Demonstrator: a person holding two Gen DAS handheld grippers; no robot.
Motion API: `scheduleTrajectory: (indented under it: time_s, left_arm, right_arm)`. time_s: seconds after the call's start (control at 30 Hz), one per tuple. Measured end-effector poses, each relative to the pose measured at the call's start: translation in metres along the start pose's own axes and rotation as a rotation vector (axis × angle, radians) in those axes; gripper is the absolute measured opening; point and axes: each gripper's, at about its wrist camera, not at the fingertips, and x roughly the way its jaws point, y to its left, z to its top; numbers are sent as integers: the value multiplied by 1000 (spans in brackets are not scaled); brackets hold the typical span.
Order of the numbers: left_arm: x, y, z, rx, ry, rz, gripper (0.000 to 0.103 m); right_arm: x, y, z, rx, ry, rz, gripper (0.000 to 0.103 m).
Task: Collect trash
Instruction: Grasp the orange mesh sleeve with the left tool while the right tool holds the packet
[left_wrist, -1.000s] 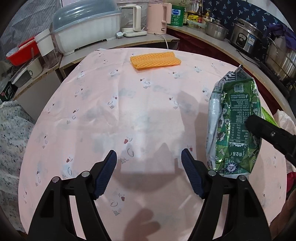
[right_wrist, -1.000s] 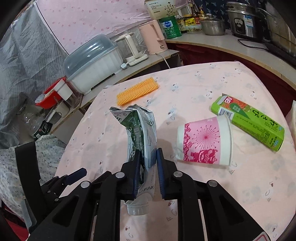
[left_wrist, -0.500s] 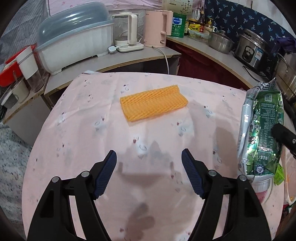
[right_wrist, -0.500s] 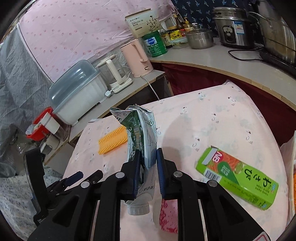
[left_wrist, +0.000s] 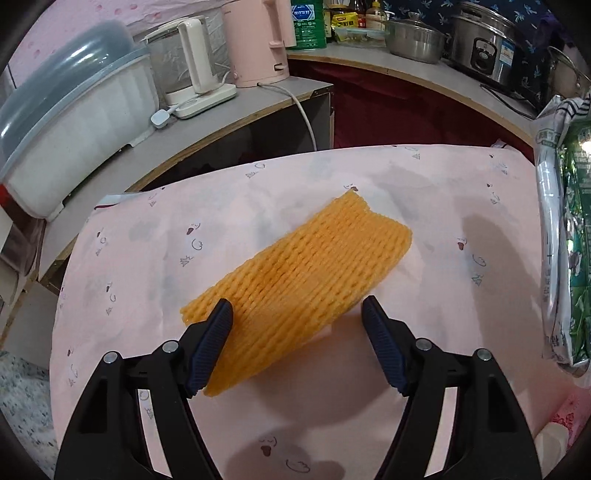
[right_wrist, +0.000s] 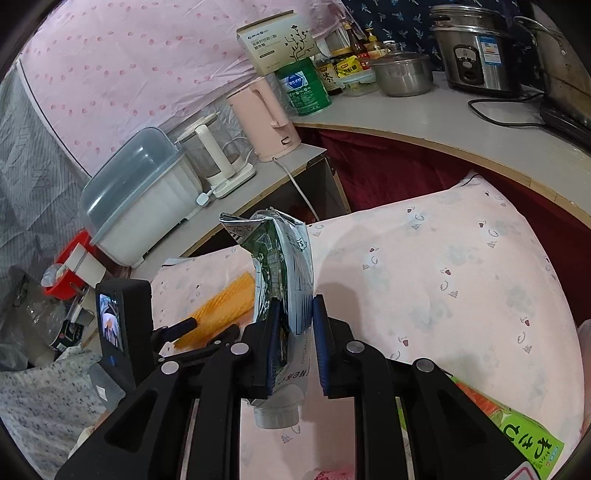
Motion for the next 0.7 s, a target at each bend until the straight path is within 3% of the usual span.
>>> scheduleTrajectory:
  time_s: [0.07, 0.13, 0.23, 0.33, 0.7]
  left_arm:
    - [-3, 0, 0, -10, -3, -3, 54]
    - [-8, -1, -3, -16, -3, 4, 33]
    - [-17, 0, -8, -49, 3, -14, 14]
    - [-30, -6, -17, -73, 5, -27, 9]
    - [-100, -66, -47, -75, -22, -85, 9]
  right_arm:
    - [1, -1, -1, -1, 2, -1, 17]
    - [0, -1, -4, -3, 2, -9, 17]
    - [-5, -2, -9, -2, 5, -14, 17]
    - [-13, -1, -17, 0, 11, -16, 17]
    - [-76, -10, -38, 15, -23, -25, 17]
